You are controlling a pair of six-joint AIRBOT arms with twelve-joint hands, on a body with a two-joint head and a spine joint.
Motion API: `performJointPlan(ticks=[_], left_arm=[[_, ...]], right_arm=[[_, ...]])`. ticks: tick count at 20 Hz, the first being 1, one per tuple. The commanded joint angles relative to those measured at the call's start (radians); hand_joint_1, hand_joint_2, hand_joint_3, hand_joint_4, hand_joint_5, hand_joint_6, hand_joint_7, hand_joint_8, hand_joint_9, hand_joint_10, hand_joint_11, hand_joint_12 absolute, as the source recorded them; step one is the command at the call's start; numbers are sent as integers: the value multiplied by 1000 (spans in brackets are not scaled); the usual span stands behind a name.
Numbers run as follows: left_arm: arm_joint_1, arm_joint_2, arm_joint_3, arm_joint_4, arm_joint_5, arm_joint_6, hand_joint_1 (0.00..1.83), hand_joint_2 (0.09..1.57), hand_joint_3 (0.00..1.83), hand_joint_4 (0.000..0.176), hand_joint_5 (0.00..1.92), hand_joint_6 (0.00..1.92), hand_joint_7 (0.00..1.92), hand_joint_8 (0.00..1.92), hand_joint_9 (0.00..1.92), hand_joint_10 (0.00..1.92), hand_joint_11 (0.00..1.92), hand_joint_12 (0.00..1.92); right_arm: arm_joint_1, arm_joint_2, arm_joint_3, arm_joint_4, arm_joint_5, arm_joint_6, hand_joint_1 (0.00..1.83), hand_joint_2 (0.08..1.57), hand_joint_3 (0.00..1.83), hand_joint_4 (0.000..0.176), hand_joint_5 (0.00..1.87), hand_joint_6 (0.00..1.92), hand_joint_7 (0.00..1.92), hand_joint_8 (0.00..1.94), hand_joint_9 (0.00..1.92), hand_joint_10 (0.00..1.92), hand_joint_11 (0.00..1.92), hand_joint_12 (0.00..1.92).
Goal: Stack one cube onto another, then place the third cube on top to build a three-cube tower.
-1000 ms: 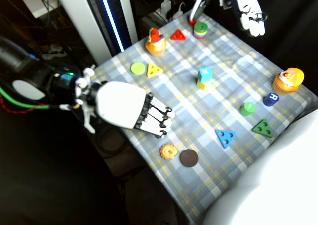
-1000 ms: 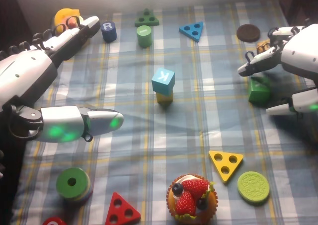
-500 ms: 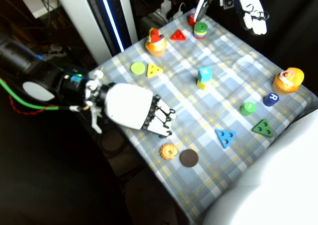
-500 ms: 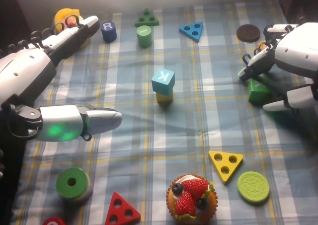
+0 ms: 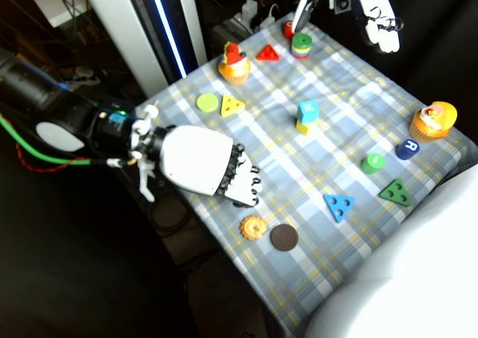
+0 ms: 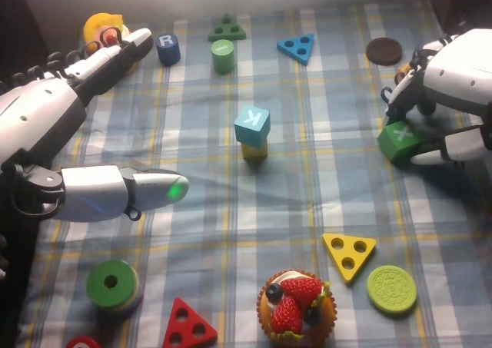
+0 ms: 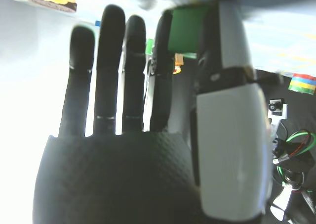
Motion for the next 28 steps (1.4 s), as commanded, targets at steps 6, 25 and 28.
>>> performJointPlan(ticks=[6, 25, 28], left_arm=[[-1, -1, -1, 23, -112, -8, 623, 792, 3, 176, 57, 0, 166, 7, 215, 12, 103, 78], [-1, -3, -1, 19, -110, -8, 613, 793, 0, 176, 77, 5, 182, 7, 264, 13, 115, 91], [-1, -2, -1, 19, -108, -8, 635, 793, 0, 176, 72, 1, 170, 0, 246, 3, 98, 85]], right_arm=[[15, -10, 2, 12, 95, -6, 1158, 1071, 0, 0, 1054, 853, 1004, 624, 897, 1011, 604, 1573], [38, -18, -3, -30, 80, -6, 1250, 1050, 0, 0, 1089, 769, 1136, 835, 916, 1127, 675, 1583], [53, -18, 2, -52, 64, -6, 1264, 1027, 0, 21, 1119, 797, 1229, 619, 999, 1064, 779, 1497]])
